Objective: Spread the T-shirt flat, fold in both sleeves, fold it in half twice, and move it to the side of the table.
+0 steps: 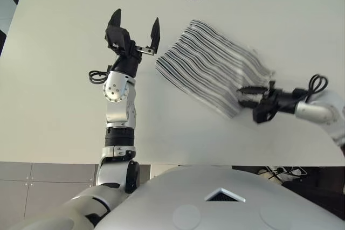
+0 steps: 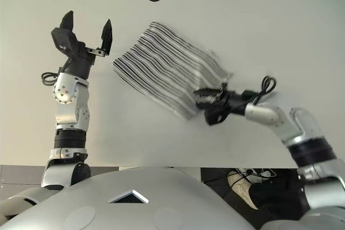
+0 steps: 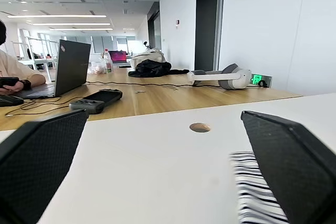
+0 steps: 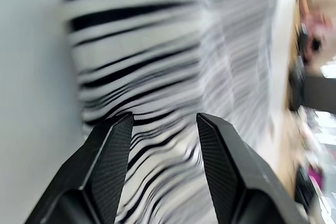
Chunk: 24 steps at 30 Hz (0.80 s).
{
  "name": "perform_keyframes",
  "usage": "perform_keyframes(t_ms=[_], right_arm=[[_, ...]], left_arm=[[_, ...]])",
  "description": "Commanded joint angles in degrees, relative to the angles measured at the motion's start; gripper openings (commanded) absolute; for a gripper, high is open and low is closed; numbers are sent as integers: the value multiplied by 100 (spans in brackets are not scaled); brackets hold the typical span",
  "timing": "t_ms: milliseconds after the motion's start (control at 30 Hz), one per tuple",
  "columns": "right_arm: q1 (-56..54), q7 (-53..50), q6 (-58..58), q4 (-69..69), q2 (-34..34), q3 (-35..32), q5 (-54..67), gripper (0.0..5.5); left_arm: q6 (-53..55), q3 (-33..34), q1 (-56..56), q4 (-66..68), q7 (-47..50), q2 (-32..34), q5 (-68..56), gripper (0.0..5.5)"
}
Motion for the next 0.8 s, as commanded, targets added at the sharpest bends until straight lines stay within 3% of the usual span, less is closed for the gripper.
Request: perform_keyframes(t_ms=[33,167,233,433,533,800], right_arm=[[189,416,687,-1336,632,356,-201,224],[-112,476,1206,-1760,1687,785,-208,224],[-240,432,1521,-1880,2027,696,51,224],[-516,178,1932,-1708,1831,-757,991,224],[-1184,-212,1521,-565,1793,-850,315,224],[-3548,-2247,1193,4973,3109,676,-1915,224]], left_arm=[[51,184,68,-134,29,202,-58,548],[-10,242,55,7,14,332,7,548],[-38,247,45,64,18,359,14,548],[-120,129,117,-18,-44,382,94,548],[-158,177,175,-68,-24,428,87,548],[-255,145,-80,189,44,256,-29,548]])
